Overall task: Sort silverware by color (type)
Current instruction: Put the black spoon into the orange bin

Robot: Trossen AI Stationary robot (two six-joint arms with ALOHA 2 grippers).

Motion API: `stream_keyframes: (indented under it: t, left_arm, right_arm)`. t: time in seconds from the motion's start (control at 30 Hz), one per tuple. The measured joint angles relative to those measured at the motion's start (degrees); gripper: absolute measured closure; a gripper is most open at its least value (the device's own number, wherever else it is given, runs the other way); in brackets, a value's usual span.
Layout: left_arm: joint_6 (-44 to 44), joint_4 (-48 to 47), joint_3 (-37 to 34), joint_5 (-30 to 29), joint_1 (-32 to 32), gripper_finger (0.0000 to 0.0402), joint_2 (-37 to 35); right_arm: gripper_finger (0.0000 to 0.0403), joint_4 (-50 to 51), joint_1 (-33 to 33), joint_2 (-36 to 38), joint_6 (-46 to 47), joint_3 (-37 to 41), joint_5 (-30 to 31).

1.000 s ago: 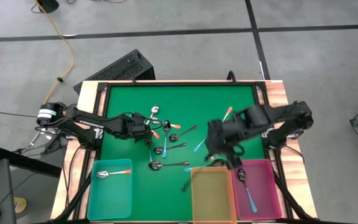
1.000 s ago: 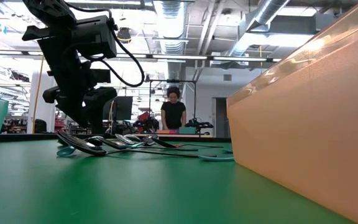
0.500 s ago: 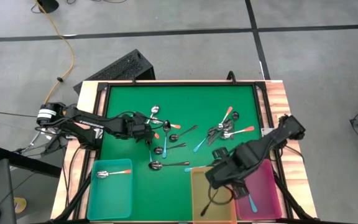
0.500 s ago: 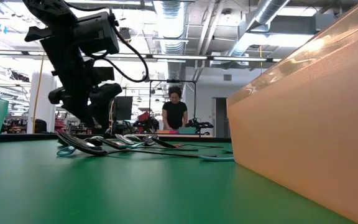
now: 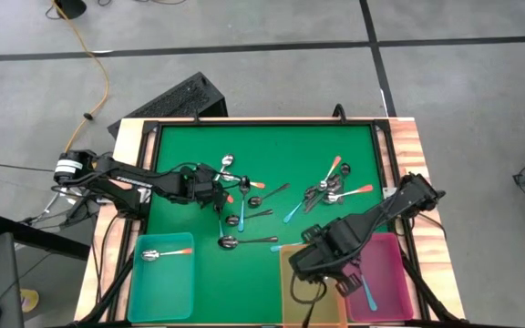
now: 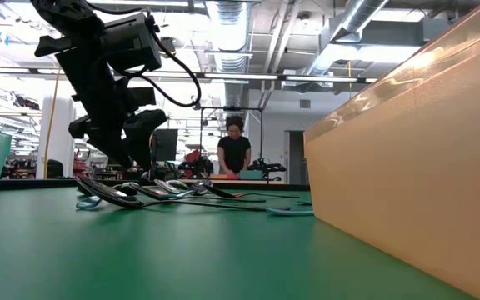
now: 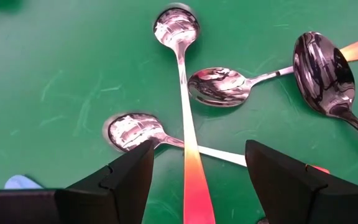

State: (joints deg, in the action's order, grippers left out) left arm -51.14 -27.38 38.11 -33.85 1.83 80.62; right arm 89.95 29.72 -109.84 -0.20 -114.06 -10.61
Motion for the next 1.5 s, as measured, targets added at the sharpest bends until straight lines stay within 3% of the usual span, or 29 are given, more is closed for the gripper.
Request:
stream_keyframes:
  t: [0.27, 0.6, 0.87, 1.5]
  left_arm:
    - [1.01, 0.0, 0.0, -0.04, 0.0, 0.0164, 0.0]
    - [2.05, 0.81, 0.0, -1.03, 0.0, 0.0164, 0.02]
    - [2.08, 1.4, 0.0, -1.08, 0.02, 0.0164, 0.0]
    - [2.94, 1.4, 0.0, -1.55, 0.02, 0.0164, 0.0]
  right_arm:
    - [0.0397, -5.73, -2.36, 2.64, -3.28, 7.02, 0.37]
    - [0.0397, -28.27, -2.57, 12.82, -2.85, 28.33, -0.01]
    - [0.0397, -37.11, -4.8, 16.22, 0.17, 39.3, -3.32]
    - [0.0397, -40.86, -7.01, 15.93, -2.76, 41.22, -6.71]
